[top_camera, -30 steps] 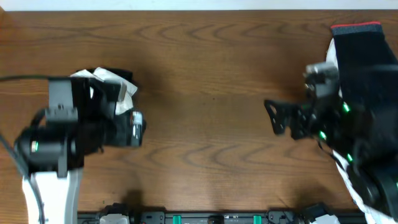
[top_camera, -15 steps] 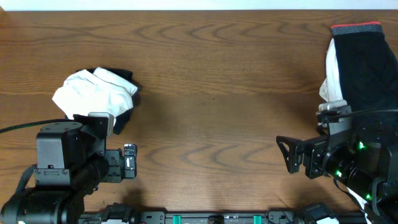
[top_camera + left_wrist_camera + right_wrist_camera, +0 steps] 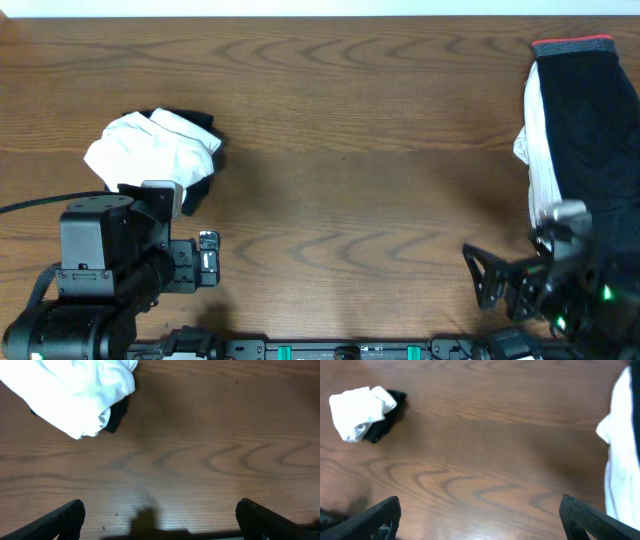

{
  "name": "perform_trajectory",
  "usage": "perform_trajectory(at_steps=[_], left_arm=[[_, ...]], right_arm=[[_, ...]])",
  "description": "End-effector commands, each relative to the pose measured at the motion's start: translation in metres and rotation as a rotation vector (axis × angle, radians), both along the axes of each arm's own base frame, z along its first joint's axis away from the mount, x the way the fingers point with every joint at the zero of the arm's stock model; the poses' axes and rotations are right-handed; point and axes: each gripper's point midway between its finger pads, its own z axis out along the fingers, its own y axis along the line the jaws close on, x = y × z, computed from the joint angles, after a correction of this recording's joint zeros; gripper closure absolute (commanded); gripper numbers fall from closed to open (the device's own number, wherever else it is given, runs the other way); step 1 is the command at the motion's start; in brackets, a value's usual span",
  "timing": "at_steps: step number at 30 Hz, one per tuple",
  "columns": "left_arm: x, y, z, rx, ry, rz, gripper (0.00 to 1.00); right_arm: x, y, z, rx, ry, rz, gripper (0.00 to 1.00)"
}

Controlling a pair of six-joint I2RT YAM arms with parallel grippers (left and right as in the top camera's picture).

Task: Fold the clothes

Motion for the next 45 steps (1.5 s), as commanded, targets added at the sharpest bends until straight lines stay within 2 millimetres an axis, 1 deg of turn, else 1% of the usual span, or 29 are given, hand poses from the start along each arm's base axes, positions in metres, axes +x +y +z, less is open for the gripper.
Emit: perform_trajectory(at_steps=[1,2,4,6,7,11,15,17,20,24,25,45], left_arm=[[0.000,0.001,-0.001,0.004,0.004,0.004,0.02],[0.000,0.001,-0.001,0.004,0.004,0.004,0.02],[0.000,0.001,-0.001,0.004,0.004,0.004,0.02],[0.000,0.001,-0.001,0.004,0.004,0.004,0.02],[0.000,0.001,-0.001,0.004,0.004,0.004,0.02],[0.000,0.001,-0.001,0.004,0.004,0.004,0.02],[0.000,0.001,-0.001,0.005,0.004,0.004,0.02],[0.000,0.001,-0.001,0.004,0.004,0.004,0.02],[0.000,0.001,-0.001,0.004,0.004,0.004,0.02],[0.000,0.001,-0.001,0.004,0.004,0.004,0.02],[0.000,0.001,-0.001,0.004,0.004,0.004,0.02],[0.000,0.001,-0.001,0.004,0.004,0.004,0.02]], right_arm=[[0.009,-0.018,-0.018,-0.071,-0.044,-0.079,0.01],[0.021,-0.024,-0.015,-0.075,-0.108,-0.120,0.01],[0.044,-0.029,-0.011,-0.059,-0.232,-0.172,0.01],[0.059,-0.032,-0.024,-0.048,-0.292,-0.199,0.01],[0.065,-0.034,-0.041,-0.048,-0.298,-0.211,0.01],[0.073,-0.036,-0.088,-0.047,-0.312,-0.227,0.01],[0.076,-0.042,-0.128,-0.045,-0.349,-0.257,0.01],[0.075,-0.045,-0.140,-0.043,-0.369,-0.271,0.01],[0.073,-0.047,-0.152,-0.040,-0.392,-0.279,0.01],[0.076,-0.047,-0.178,-0.048,-0.343,-0.278,0.01],[0.076,-0.047,-0.181,-0.050,-0.339,-0.277,0.01],[0.077,-0.046,-0.179,-0.045,-0.345,-0.271,0.01]])
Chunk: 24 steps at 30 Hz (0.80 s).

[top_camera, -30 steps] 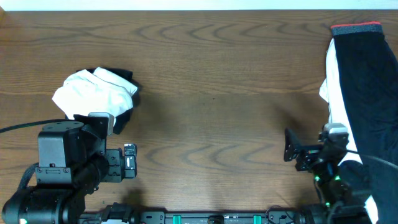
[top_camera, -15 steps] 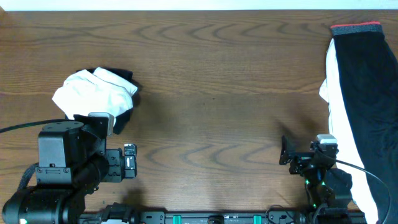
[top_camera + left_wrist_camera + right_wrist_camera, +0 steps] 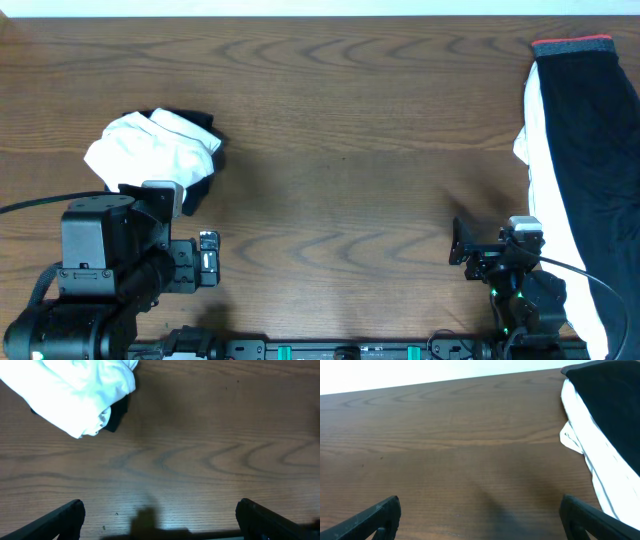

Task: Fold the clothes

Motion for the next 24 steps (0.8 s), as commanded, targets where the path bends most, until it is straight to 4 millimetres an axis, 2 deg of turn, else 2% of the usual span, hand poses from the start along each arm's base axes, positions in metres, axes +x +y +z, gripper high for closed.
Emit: perform_trajectory(at_steps=[1,8,14,20,24], left_arm=[[0.000,0.000,0.000,0.002,0.000,0.003,0.02],[-0.003,0.000,0.003,0.001,-0.022,0.003,0.02],[-0.018,0.007,0.023,0.025,-0.185,0.020,0.02],[0.006,0.009,0.050,0.016,-0.538,0.040,0.02],[0.015,0.006,0.047,-0.004,-0.703,0.030,0.02]], right_arm=[[0.001,-0.002,0.000,-0.009,-0.006,-0.008,0.01],[0.001,-0.002,0.000,-0.009,-0.006,-0.008,0.01],[0.001,-0.002,0.000,-0.009,-0.006,-0.008,0.01],[0.001,-0.002,0.000,-0.009,-0.006,-0.008,0.01],[0.001,-0.002,0.000,-0.009,-0.006,-0.008,0.01]])
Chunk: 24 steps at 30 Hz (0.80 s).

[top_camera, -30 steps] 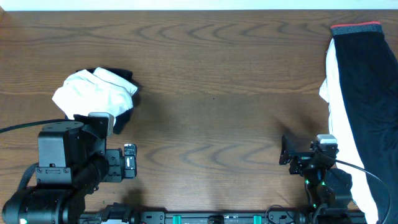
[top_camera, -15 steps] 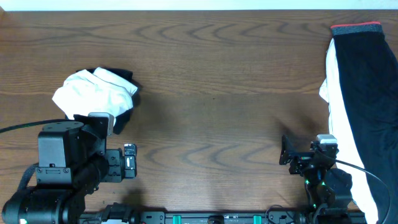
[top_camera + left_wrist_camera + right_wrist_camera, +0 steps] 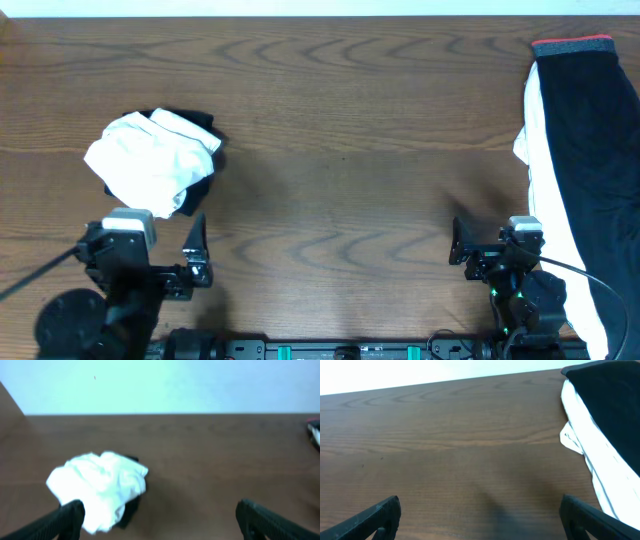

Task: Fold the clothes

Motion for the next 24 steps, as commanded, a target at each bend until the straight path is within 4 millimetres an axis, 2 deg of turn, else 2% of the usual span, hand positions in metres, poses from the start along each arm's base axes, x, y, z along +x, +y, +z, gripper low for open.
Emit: perform_trajectory(at_steps=[1,11,24], left_arm=[[0.003,0.000,-0.020,0.000,-0.061,-0.003,0.02],[0.011,0.005,-0.064,-0.003,-0.146,0.026,0.02],[0.023,0.005,-0.109,-0.005,-0.175,0.027,0.02]], right_arm=[[0.000,-0.002,0.000,-0.009,-0.004,-0.008,0.01],[0.000,-0.002,0.000,-0.009,-0.004,-0.008,0.01],[0.000,-0.002,0.000,-0.009,-0.004,-0.008,0.01]])
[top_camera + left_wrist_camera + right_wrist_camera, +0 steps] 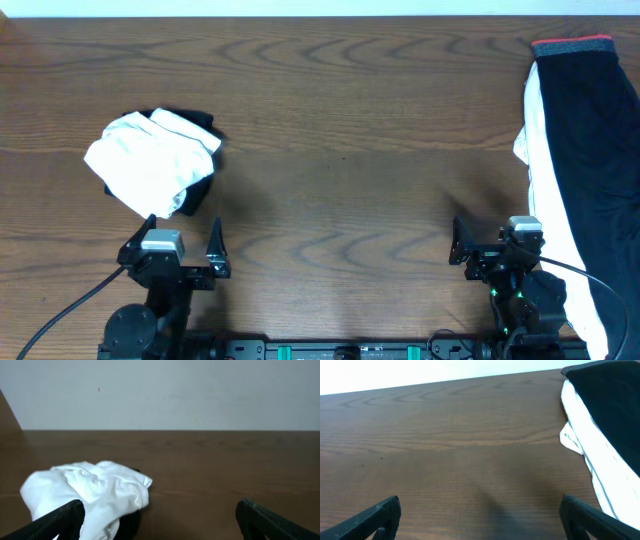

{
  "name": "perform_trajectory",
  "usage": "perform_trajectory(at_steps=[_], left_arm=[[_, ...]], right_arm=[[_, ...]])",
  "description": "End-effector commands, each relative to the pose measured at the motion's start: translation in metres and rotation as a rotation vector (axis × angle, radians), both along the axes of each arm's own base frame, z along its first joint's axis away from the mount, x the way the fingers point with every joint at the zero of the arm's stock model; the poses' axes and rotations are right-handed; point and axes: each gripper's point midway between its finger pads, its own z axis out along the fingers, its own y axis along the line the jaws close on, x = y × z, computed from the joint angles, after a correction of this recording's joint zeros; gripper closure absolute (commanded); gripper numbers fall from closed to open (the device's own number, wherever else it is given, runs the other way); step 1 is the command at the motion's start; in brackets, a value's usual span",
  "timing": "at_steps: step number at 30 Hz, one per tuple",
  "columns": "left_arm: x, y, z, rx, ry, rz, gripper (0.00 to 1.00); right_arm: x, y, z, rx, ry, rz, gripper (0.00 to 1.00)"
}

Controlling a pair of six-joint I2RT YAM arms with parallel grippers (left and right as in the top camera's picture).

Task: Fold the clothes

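Note:
A crumpled white garment (150, 160) with a black piece under it lies at the table's left, and fills the lower left of the left wrist view (85, 492). A long black garment with a white lining and a red-grey waistband (590, 140) lies along the right edge; the right wrist view shows it at upper right (600, 405). My left gripper (175, 248) sits low at the front edge just below the white bundle, open and empty (160, 520). My right gripper (497, 248) is low at the front right beside the black garment, open and empty (480, 517).
The wooden table (360, 150) stretches bare between the two garments. A pale wall rises behind its far edge (165, 390). Cables and the arm bases line the front edge (330, 350).
My left arm has shifted a little to the right along the front edge and sits lower, its camera level with the white bundle. The right arm and both garments have not moved.
At first my left arm stood raised, looking down beside the white bundle, and my right arm leaned over the black garment's front end. Then the right arm sat folded low at the front. Then the left arm was low too. Both grippers stayed open and empty.

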Motion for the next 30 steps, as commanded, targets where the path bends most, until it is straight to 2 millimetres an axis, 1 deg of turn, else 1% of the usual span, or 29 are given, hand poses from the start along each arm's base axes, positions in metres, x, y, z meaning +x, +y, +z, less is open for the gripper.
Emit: perform_trajectory(at_steps=[1,7,12,22,28,30], left_arm=[[0.003,-0.001,-0.010,0.001,0.010,-0.005,0.02],[0.010,-0.001,-0.033,0.001,0.052,-0.006,0.02],[0.016,-0.001,-0.058,0.000,0.096,-0.009,0.02],[0.019,-0.003,-0.088,-0.002,0.162,-0.016,0.02],[0.020,-0.003,-0.116,-0.004,0.222,-0.019,0.02],[0.020,-0.003,-0.122,-0.005,0.235,-0.018,0.02]], right_arm=[[0.000,-0.002,0.000,-0.008,-0.004,-0.008,0.01],[0.000,-0.002,0.000,-0.008,-0.004,-0.008,0.01],[0.000,-0.002,0.000,-0.008,-0.004,-0.008,0.01],[0.000,-0.002,0.000,-0.008,-0.004,-0.008,0.01],[0.000,-0.002,0.000,-0.008,-0.004,-0.008,0.01],[0.000,-0.002,0.000,-0.008,-0.004,-0.008,0.01]])
